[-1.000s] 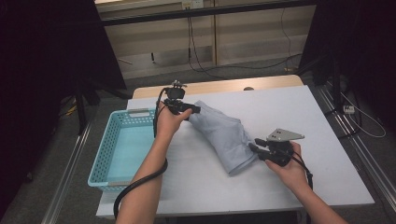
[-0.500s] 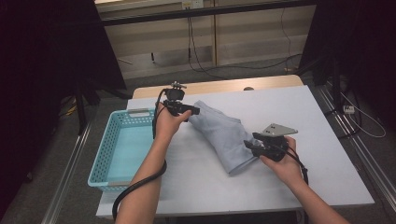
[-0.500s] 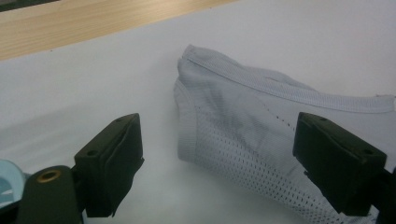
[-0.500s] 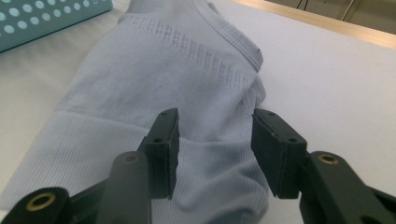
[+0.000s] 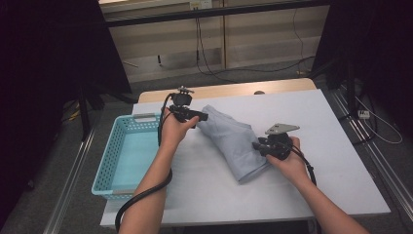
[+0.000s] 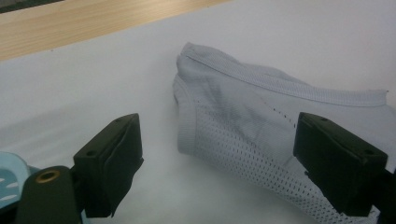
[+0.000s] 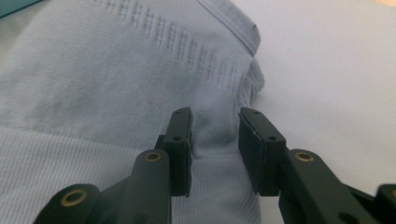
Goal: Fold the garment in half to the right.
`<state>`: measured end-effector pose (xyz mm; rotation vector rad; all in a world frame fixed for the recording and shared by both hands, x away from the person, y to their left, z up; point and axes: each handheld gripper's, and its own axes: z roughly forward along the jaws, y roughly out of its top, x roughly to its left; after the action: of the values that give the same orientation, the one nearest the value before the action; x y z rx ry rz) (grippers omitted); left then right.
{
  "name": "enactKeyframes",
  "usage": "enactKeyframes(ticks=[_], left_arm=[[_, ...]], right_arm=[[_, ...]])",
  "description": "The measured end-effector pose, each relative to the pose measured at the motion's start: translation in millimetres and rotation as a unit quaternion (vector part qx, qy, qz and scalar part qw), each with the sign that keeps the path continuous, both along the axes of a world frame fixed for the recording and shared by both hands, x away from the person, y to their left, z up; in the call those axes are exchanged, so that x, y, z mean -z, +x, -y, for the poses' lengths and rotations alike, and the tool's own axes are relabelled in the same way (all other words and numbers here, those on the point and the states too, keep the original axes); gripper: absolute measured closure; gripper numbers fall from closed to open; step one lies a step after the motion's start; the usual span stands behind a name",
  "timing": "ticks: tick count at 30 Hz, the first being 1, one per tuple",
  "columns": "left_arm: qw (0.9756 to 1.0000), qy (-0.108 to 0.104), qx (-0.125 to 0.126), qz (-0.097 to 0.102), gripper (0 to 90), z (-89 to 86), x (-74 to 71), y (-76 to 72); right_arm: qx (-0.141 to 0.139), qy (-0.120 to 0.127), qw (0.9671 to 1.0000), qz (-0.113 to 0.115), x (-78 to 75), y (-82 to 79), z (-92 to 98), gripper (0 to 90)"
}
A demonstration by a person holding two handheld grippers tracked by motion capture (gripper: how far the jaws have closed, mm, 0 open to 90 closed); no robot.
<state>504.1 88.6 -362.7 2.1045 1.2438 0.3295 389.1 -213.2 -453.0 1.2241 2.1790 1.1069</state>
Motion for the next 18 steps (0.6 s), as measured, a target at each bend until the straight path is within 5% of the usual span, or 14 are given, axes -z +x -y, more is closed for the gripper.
enactKeyframes(ticks=[9, 18], left_arm=[[1.0000, 0.001, 0.000, -0.001, 15.8, -4.1, 1.6, -1.3], [0.9999, 0.009, -0.008, -0.003, 15.0, -4.1, 6.1, -0.3]], right_arm=[[-0.015, 0.013, 0.9997, -0.015, 1.3, 0.9, -1.2, 88.8], [-0.006, 0.009, 0.9997, -0.021, 0.4, 1.2, 7.5, 90.0]])
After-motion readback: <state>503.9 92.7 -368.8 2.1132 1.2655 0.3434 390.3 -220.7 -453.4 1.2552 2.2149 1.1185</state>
